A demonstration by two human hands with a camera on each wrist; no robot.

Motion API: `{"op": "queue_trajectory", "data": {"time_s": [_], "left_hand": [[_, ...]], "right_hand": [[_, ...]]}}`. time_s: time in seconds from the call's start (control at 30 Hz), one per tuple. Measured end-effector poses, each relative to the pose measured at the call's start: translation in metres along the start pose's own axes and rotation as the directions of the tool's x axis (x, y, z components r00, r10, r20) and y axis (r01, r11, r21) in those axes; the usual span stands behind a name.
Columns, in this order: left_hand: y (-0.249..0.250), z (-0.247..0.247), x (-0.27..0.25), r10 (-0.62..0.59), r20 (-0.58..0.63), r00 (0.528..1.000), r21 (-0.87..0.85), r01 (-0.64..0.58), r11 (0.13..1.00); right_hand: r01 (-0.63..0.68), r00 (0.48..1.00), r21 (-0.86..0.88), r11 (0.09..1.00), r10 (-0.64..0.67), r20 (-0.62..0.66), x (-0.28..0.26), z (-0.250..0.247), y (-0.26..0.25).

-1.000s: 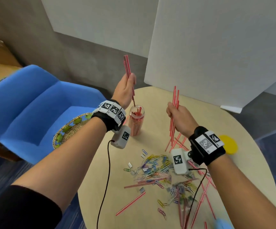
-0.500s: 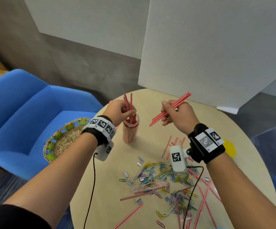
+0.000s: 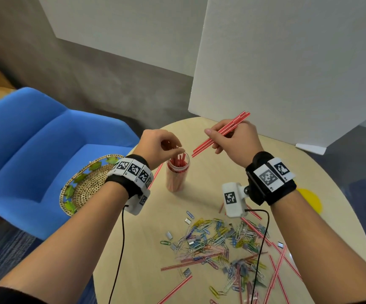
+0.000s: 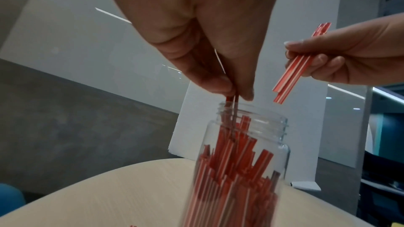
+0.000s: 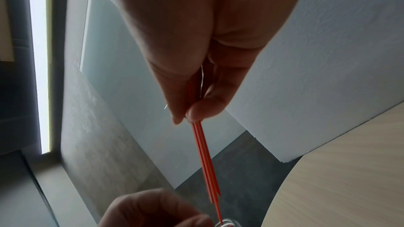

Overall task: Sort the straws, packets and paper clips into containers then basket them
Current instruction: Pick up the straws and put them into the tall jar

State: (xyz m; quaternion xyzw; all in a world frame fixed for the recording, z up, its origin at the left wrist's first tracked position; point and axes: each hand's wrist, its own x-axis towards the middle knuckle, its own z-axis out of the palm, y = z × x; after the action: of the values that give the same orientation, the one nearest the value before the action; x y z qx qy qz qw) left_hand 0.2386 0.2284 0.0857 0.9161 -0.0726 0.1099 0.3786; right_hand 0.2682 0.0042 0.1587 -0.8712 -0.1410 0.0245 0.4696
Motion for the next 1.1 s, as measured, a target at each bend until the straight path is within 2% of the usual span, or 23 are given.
{"op": "queue_trajectory", "data": {"time_s": [0.1,0.2,0.27,0.3,0.37,0.4,0.43,0.5,0.57,0.63,0.7,0.77,0.9,0.97,1.1], "left_hand": [[-0.005,0.002,-0.004,-0.008,0.025,1.0,-0.006,0.008,1.0],[-0.01,0.008,-0.008,0.093,0.077,0.993,0.089,-0.099,0.991],[-0.013,0.011,-0.013,0.061,0.095,0.994,0.087,-0.07,0.994],[-0.015,0.012,-0.017,0.033,0.057,0.998,0.032,-0.035,0.999],[-0.018,0.013,-0.026,-0.062,-0.089,0.994,-0.154,0.048,0.987],[-0.021,0.015,-0.031,-0.134,-0.16,0.978,-0.248,0.092,0.964],[-0.028,0.019,-0.036,-0.223,-0.215,0.951,-0.32,0.147,0.936],[-0.045,0.028,-0.045,-0.423,-0.275,0.863,-0.38,0.307,0.873],[-0.066,0.04,-0.054,-0.589,-0.267,0.763,-0.32,0.506,0.801],[-0.083,0.053,-0.064,-0.678,-0.178,0.714,-0.184,0.652,0.735],[-0.097,0.068,-0.073,-0.681,-0.068,0.729,-0.021,0.682,0.731],[-0.105,0.08,-0.078,-0.65,-0.014,0.76,0.126,0.646,0.753],[-0.11,0.08,-0.073,-0.609,-0.016,0.793,0.168,0.603,0.78],[-0.11,0.077,-0.065,-0.618,0.034,0.785,0.224,0.597,0.771],[-0.108,0.075,-0.054,-0.671,0.092,0.736,0.385,0.595,0.706]], "right_hand": [[0.009,1.0,0.023,1.0,-0.008,-0.024,0.001,0.004,-0.002],[-0.004,1.0,0.067,0.998,0.005,-0.012,0.005,0.009,-0.003],[-0.012,0.999,0.072,0.997,0.009,0.04,0.008,0.014,-0.004],[-0.014,0.998,0.06,0.998,0.01,0.068,0.01,0.017,-0.004],[-0.012,0.993,0.008,1.0,0.011,0.115,0.012,0.022,-0.006],[-0.002,0.991,-0.031,1.0,0.006,0.135,0.013,0.025,-0.007],[0.009,0.988,-0.071,0.997,0.002,0.151,0.014,0.027,-0.007],[0.018,0.985,-0.136,0.99,0.006,0.174,0.015,0.031,-0.008],[0.024,0.977,-0.197,0.98,0.019,0.213,0.016,0.036,-0.009],[0.049,0.961,-0.289,0.956,0.033,0.273,0.018,0.042,-0.01],[0.085,0.943,-0.37,0.925,0.045,0.329,0.02,0.048,-0.014],[0.109,0.936,-0.412,0.905,0.046,0.348,0.022,0.05,-0.02],[0.13,0.944,-0.443,0.887,0.026,0.328,0.025,0.038,-0.035],[0.156,0.925,-0.485,0.861,0.046,0.378,0.026,0.036,-0.043],[0.175,0.886,-0.569,0.804,0.123,0.446,0.031,0.049,-0.043]]}}
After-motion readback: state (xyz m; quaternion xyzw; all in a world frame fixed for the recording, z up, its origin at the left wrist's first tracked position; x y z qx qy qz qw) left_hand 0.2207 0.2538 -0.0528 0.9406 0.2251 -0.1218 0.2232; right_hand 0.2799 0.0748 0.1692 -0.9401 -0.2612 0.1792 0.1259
